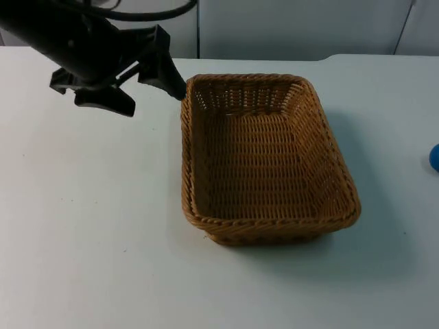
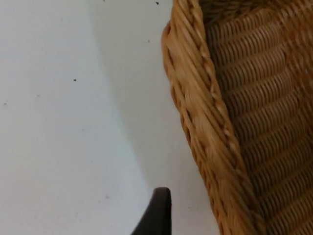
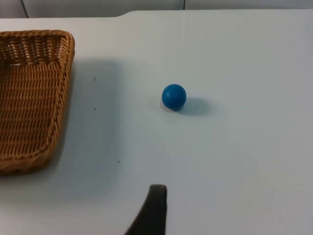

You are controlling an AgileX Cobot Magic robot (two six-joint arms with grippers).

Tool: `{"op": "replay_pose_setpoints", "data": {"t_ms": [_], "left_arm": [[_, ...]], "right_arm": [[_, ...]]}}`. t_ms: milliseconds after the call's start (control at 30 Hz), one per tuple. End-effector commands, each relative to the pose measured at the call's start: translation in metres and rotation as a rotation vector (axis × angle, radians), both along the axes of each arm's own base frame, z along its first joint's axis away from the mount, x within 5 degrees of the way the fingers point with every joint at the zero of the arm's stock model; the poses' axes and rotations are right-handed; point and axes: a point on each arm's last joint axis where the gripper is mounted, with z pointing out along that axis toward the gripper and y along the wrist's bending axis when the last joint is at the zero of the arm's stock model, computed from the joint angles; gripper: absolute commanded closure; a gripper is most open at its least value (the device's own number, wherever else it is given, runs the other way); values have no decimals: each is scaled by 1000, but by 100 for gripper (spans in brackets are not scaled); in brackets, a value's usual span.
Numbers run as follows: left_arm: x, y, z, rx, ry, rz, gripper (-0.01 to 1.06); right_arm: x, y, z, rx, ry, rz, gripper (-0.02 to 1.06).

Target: Pick up the basket with the left hand and place the ball into the basket with the right hand.

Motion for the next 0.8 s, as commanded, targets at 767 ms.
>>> {"op": "replay_pose_setpoints", "data": {"t_ms": [767], "left_arm": [[10,-59,-70,7,156,-6,36]], "right_arm": [[0,0,1,0,-10,-8,22]]}}
